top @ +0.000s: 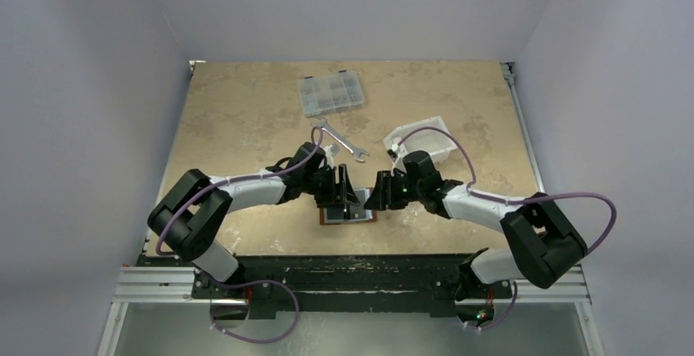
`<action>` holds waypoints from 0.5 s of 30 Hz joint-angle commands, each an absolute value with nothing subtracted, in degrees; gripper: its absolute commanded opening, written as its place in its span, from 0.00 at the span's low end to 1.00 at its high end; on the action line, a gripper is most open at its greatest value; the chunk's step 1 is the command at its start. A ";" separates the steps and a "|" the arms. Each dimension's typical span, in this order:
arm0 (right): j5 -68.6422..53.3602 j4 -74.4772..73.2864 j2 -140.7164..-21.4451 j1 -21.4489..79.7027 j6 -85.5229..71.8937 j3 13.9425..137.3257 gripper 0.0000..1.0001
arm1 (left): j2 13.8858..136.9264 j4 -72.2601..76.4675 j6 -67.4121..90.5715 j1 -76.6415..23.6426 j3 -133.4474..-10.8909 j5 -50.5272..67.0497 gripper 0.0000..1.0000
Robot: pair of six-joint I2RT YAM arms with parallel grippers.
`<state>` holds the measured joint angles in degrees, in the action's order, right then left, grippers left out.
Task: Put the credit cards into the card holder
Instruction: Insert the credit card into the card holder.
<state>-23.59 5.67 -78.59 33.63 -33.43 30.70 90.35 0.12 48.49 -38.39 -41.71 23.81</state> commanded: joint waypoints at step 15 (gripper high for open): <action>-26.01 11.64 -82.53 33.54 -35.07 29.37 0.51 | 94.30 -14.96 46.03 -46.31 -49.25 2.35 0.61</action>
<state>-25.17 8.62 -81.91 33.63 -34.54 29.69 93.95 -7.29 47.59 -44.82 -48.69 10.98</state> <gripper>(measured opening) 0.506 0.608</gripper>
